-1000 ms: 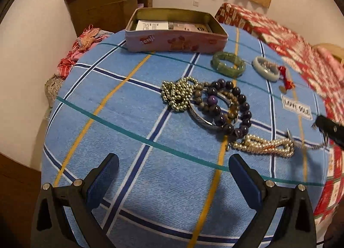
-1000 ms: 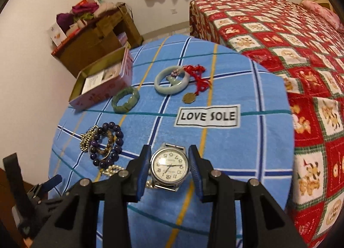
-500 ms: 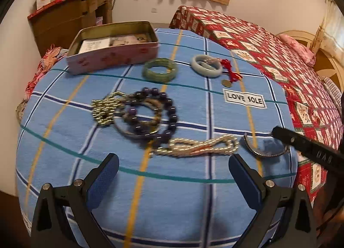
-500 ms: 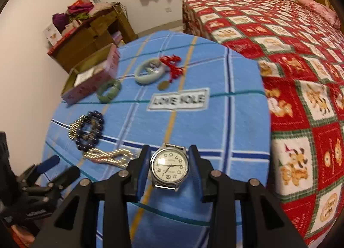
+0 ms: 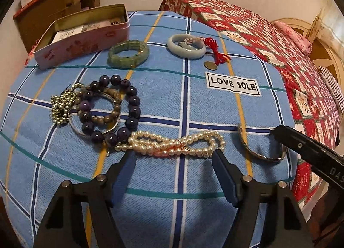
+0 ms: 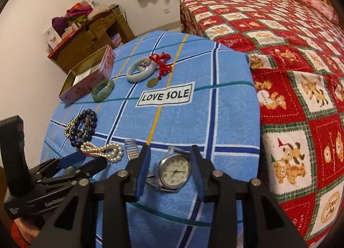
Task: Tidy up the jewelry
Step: 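Close the left tool on the pearl necklace while the right tool lifts the wristwatch, then carry the pearl necklace and wristwatch with both tools over the pink tin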
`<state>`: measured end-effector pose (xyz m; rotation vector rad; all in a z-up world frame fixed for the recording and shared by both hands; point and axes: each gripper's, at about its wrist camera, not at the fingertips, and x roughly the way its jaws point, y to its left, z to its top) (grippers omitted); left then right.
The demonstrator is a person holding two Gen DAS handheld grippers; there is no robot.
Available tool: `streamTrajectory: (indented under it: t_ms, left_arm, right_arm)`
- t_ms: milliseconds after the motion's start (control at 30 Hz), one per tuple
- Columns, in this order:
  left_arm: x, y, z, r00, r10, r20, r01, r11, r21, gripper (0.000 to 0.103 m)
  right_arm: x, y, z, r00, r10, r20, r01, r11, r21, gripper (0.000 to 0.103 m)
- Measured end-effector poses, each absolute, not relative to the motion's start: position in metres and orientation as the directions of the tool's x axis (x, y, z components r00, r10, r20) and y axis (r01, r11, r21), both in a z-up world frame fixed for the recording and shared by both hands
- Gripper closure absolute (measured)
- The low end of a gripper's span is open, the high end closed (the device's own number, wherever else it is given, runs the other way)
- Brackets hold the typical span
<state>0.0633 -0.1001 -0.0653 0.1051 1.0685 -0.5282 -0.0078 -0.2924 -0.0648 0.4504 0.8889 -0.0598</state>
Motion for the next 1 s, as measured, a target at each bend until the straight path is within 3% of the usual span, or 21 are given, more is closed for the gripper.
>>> streamTrajectory:
  t_ms: [100, 367, 633, 733, 800, 933, 1000]
  left_arm:
    - [0.067, -0.104, -0.067, 0.371, -0.360, -0.856, 0.465, 0.870, -0.165, 0.029]
    - [0.087, -0.110, -0.065, 0.347, -0.411, -0.843, 0.407, 0.876, -0.259, 0.026]
    - [0.088, -0.143, -0.070, 0.456, -0.232, -0.859, 0.384, 0.922, -0.045, 0.026]
    - [0.084, -0.144, -0.071, 0.496, -0.221, -0.840, 0.396, 0.918, -0.008, 0.043]
    - [0.084, -0.141, -0.069, 0.504, -0.238, -0.830, 0.415, 0.910, -0.009, 0.069]
    - [0.086, -0.132, -0.066, 0.466, -0.293, -0.835, 0.432, 0.899, -0.074, 0.091]
    - [0.085, -0.128, -0.060, 0.452, -0.347, -0.822, 0.453, 0.883, -0.123, 0.096]
  right_arm:
    - [-0.012, -0.297, -0.060, 0.659, 0.139, -0.739, 0.233, 0.897, 0.376, 0.043]
    - [-0.024, -0.303, -0.048, 0.706, 0.054, -0.706, 0.241, 0.919, 0.311, 0.043]
    - [-0.030, -0.315, -0.052, 0.702, 0.047, -0.711, 0.274, 0.904, 0.330, 0.043]
    - [-0.033, -0.314, -0.050, 0.702, 0.037, -0.711, 0.273, 0.908, 0.318, 0.043]
    - [-0.035, -0.313, -0.048, 0.707, 0.032, -0.707, 0.271, 0.911, 0.312, 0.043]
    - [-0.034, -0.308, -0.048, 0.703, 0.046, -0.710, 0.256, 0.915, 0.312, 0.043]
    - [-0.035, -0.304, -0.048, 0.700, 0.049, -0.713, 0.245, 0.921, 0.303, 0.043]
